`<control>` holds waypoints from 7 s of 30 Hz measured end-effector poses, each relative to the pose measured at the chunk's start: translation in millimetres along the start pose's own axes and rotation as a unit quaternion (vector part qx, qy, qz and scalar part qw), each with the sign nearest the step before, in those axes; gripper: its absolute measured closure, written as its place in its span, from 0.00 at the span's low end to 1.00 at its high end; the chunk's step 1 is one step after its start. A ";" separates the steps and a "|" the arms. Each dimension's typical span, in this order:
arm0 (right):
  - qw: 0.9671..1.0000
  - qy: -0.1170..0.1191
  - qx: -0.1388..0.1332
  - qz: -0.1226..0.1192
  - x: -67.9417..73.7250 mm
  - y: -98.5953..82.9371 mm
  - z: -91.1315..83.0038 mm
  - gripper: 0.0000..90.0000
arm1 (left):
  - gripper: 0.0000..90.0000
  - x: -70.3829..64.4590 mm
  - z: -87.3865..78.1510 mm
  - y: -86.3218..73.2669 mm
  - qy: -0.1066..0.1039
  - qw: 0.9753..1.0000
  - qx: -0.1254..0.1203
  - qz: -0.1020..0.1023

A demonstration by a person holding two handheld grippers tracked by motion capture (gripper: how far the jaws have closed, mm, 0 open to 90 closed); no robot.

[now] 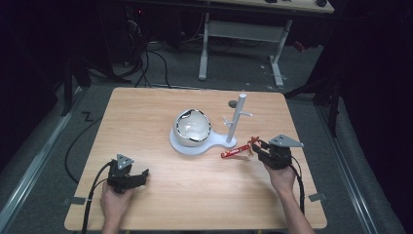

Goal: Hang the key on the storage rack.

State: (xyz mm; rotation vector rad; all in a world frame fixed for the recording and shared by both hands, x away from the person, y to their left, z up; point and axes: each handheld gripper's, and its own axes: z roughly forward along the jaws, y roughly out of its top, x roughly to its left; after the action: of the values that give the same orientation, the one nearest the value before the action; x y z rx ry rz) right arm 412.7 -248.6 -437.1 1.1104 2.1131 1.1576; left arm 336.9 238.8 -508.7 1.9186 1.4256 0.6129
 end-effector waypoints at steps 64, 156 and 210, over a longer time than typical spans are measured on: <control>0.991 0.026 -0.132 -0.008 -4.7 80.9 -68.2 0.75 | 0.22 0.1 0.0 0.1 0.001 1.000 0.000 -0.001; 0.998 0.031 -0.045 0.032 3.1 39.2 13.0 0.74 | 0.22 0.0 0.0 0.1 0.001 1.000 0.000 -0.001; 0.996 0.024 -0.066 0.057 -4.8 17.4 -32.0 0.55 | 0.22 0.0 0.0 0.1 0.001 1.000 0.000 -0.001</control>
State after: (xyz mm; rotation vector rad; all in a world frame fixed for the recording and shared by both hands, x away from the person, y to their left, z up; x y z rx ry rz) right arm 399.7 -261.8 -405.3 1.1658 1.9973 1.3695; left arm 337.0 238.8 -508.6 1.9173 1.4280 0.6150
